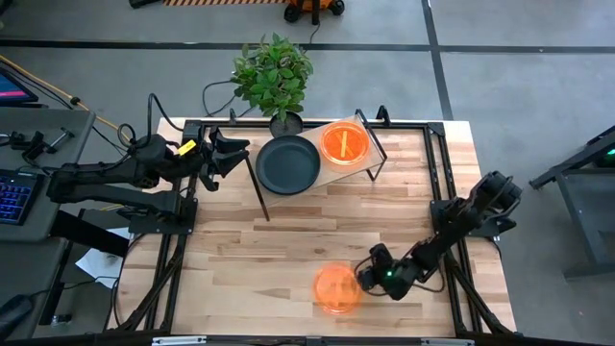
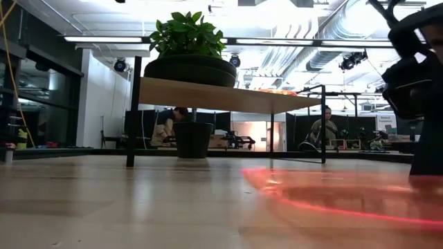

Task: Place and stack plates onto a shelf
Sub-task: Stack the orange plate on top of the orange plate on the shelf

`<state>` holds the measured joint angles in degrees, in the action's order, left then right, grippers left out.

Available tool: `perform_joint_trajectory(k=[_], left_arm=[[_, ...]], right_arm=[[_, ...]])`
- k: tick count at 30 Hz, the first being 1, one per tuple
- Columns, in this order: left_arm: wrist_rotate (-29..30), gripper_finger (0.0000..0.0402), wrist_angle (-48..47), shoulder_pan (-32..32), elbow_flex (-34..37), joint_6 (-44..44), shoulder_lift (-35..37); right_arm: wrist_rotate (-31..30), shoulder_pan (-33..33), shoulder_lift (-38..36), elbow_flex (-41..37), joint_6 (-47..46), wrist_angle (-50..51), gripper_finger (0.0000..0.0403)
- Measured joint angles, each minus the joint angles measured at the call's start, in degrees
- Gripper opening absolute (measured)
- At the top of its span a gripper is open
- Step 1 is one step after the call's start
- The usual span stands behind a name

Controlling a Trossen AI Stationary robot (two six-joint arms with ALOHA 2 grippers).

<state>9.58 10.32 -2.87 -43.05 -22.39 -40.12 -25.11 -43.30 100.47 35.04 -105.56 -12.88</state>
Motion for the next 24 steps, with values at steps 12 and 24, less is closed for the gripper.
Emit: perform_joint_trajectory(k=[12, 24], left_arm=[[0.0, 0.0172, -0.1, 0.0, 0.0, 0.0, 0.0], [0.0, 0.0172, 0.2, 0.0, 0.0, 0.0, 0.0]], right_arm=[[-4.6, 2.9, -8.5, -14.4, 6.3, -32.2, 0.0], [3.5, 22.2, -20.8, -6.1, 30.1, -36.4, 0.0]])
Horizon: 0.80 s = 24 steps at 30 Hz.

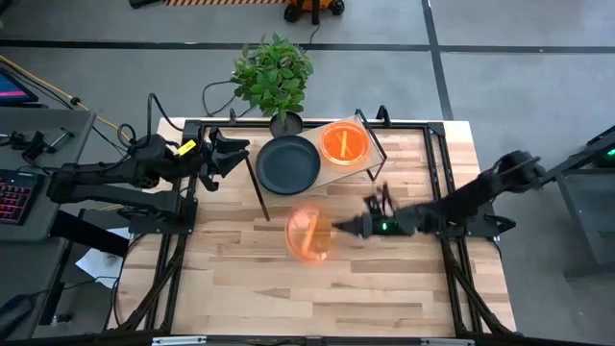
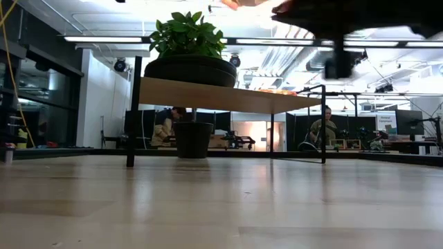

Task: Place and stack plates onto a shelf
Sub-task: Stack the orange plate on top of the orange plate on the shelf

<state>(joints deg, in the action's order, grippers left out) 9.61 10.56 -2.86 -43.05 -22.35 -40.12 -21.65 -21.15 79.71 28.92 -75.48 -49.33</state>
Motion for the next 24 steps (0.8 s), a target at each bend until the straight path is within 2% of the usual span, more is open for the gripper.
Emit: perform_joint_trajectory(k=[5, 9, 14, 16, 19, 24], left_arm=[[0.0, 0.0172, 0.1, 0.0, 0.0, 0.0, 0.0], [0.0, 0.0172, 0.0, 0.0, 0.0, 0.4, 0.0], [0.0, 0.0172, 0.0, 0.0, 0.0, 0.4, 0.0], [0.0, 0.0172, 0.0, 0.0, 0.0, 0.4, 0.0], [0.0, 0.0172, 0.1, 0.0, 0.0, 1.0, 0.0], [0.0, 0.0172, 0.1, 0.0, 0.0, 1.4, 0.0]], right_arm=[[4.9, 11.8, -9.6, 3.8, 7.5, 11.1, 0.0], [6.0, 20.6, -19.3, 7.5, 10.9, 31.2, 0.0], [0.5, 30.8, -27.8, 14.7, 14.3, 61.9, 0.0], [-1.6, 34.5, -28.7, 17.9, 15.5, 70.0, 0.0], [-1.9, 38.9, -28.3, 20.8, 18.3, 75.9, 0.0], [0.9, 42.4, -24.7, 21.8, 20.5, 74.9, 0.0]])
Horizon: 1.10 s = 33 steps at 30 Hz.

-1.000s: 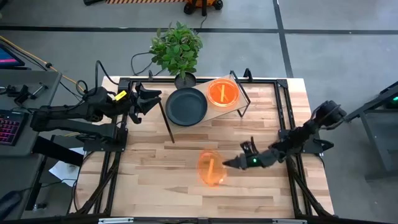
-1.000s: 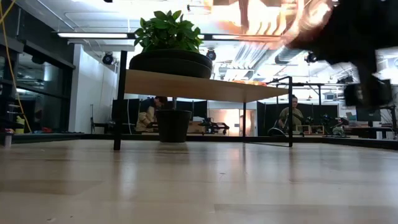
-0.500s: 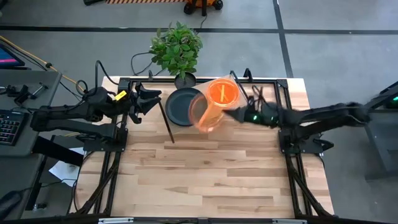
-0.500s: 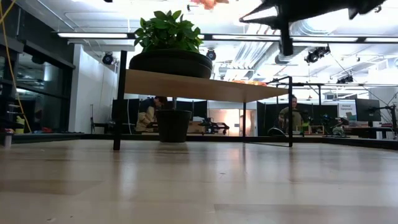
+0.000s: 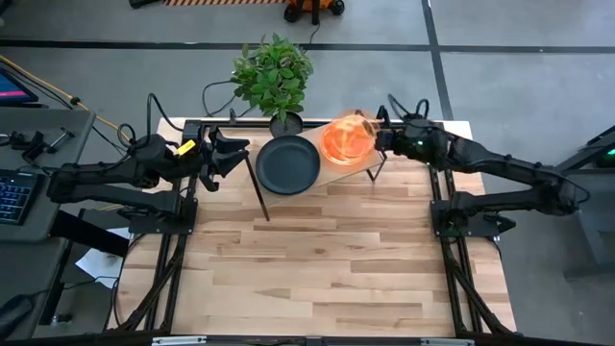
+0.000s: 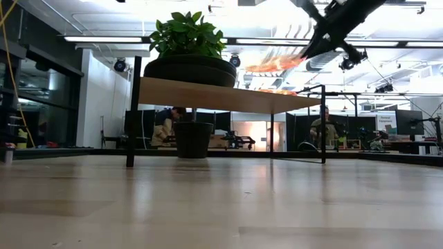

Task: Place and stack plates onto a shelf
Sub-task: Stack the orange plate on top of the orange plate on the shelf

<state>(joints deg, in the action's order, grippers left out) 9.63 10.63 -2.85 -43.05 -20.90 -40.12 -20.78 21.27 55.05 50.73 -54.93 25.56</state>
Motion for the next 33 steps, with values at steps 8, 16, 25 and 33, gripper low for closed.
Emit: perform_joint_trajectory(k=[8, 16, 25, 33], left_arm=[[0.1, 0.0172, 0.0, 0.0, 0.0, 0.0, 0.0], [0.2, 0.0172, 0.0, 0.0, 0.0, 0.0, 0.0], [0.2, 0.0172, 0.0, 0.0, 0.0, 0.0, 0.0], [0.2, 0.0172, 0.0, 0.0, 0.0, 0.0, 0.0]], right_arm=[[2.5, 2.1, 6.9, 0.0, 1.4, -1.6, 0.0], [4.8, 3.2, 9.1, 0.0, 1.4, -3.6, 0.0], [4.9, 3.2, 9.1, 0.0, 1.5, -3.6, 0.0], [5.0, 3.2, 9.1, 0.0, 1.5, -3.6, 0.0006]])
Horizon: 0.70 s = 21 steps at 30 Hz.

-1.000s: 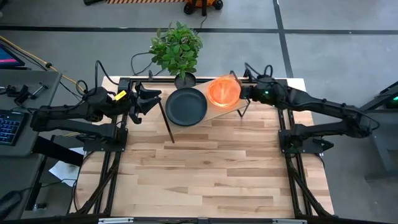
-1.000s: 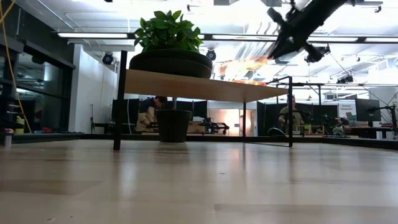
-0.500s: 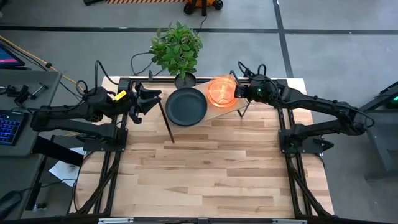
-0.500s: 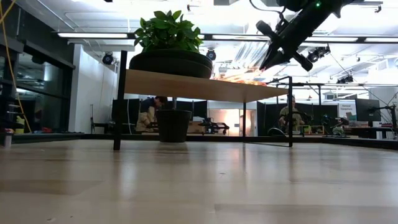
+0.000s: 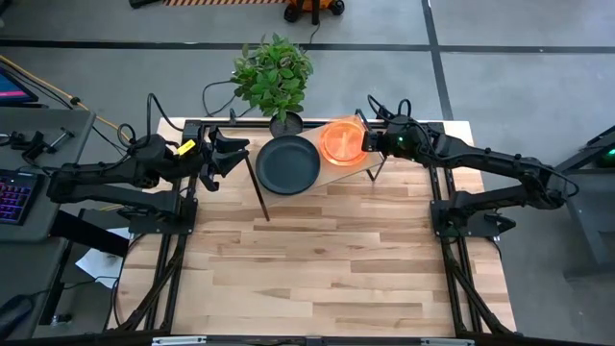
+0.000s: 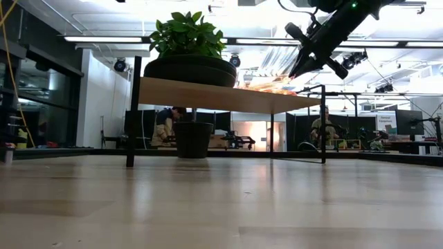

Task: Place and stack plates onto a shelf
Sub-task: Stack the orange plate on top of the orange plate on the shelf

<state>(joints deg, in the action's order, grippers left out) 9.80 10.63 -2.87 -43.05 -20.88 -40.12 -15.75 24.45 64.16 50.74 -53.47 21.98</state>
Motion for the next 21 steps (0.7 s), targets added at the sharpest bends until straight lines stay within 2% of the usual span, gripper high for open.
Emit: perform_joint_trajectory(k=[5, 15, 21], left_arm=[[0.0, 0.0172, 0.0, 0.0, 0.0, 0.0, 0.0], [0.0, 0.0172, 0.0, 0.0, 0.0, 0.0, 0.0], [0.0, 0.0172, 0.0, 0.0, 0.0, 0.0, 0.0]], right_arm=[[0.2, 0.0, 0.0, 0.0, 0.1, 0.0, 0.0036], [1.4, 0.0, 0.0, 0.0, 2.3, -1.4, 0.0128], [2.4, 0.4, -1.5, 0.1, 5.2, -1.5, 0.0162]])
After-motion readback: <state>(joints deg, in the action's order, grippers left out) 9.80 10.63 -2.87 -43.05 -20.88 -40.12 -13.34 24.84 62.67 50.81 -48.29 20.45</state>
